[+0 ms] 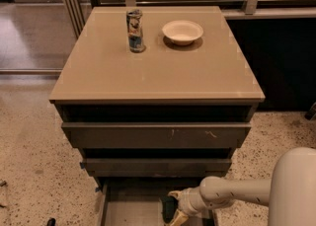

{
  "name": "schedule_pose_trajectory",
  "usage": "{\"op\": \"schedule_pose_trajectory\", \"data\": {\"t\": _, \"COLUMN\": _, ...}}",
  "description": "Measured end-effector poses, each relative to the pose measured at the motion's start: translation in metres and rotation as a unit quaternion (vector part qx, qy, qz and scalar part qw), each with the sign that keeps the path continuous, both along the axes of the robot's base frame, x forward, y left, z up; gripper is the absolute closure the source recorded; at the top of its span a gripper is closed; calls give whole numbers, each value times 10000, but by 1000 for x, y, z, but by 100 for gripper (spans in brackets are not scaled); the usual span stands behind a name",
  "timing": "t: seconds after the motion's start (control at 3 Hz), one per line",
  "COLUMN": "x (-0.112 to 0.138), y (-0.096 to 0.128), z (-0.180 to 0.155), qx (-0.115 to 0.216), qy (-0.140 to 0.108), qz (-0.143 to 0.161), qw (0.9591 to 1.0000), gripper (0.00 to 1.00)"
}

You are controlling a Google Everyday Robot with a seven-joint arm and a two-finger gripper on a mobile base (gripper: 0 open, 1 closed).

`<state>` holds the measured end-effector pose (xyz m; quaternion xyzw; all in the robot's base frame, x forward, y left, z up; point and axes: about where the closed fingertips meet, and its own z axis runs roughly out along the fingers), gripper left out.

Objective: Place sponge into bottom drawer

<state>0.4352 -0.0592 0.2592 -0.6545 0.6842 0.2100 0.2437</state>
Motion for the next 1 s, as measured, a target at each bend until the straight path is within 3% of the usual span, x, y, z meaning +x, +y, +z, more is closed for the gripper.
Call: {"op": "schedule_pose_trajectory", "data": {"t": 1.0, "x": 20, "y": 3, "z": -64, "qx": 333, "qy": -657, "qz": 321, "qw": 9968, "gripper": 100}}
